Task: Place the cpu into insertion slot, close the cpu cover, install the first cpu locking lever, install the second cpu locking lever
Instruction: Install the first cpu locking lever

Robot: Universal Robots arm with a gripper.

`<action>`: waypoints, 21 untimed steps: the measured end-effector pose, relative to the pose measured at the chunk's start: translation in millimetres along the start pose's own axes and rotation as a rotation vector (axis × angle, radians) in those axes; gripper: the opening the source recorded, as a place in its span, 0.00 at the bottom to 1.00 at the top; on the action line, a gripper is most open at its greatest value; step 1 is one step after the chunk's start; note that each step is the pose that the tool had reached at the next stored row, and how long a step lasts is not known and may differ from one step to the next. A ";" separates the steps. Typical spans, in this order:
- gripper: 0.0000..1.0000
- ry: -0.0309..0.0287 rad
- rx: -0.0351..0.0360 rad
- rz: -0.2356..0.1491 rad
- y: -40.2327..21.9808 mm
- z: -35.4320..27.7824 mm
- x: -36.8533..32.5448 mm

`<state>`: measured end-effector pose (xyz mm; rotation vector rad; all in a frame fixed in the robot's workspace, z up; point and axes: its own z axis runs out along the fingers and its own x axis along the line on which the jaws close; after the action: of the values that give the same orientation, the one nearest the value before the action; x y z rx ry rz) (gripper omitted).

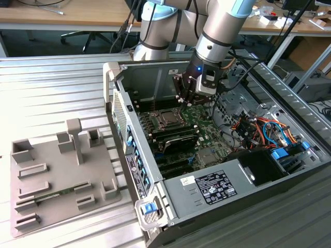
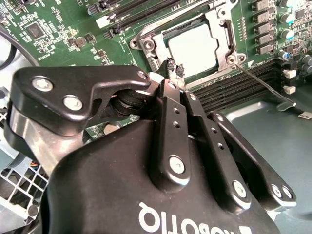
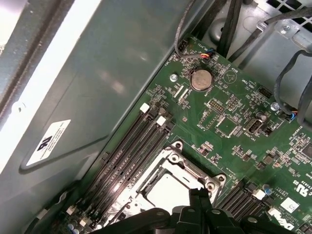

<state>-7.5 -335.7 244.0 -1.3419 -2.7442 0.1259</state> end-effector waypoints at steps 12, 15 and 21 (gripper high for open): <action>0.11 -0.0048 0.0017 -0.043 0.0 0.0 0.0; 0.11 -0.0063 0.0022 -0.056 0.0 0.0 0.0; 0.11 -0.0097 0.0034 -0.087 0.0 0.0 0.0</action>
<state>-7.5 -335.7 244.0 -1.2219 -2.8034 0.1316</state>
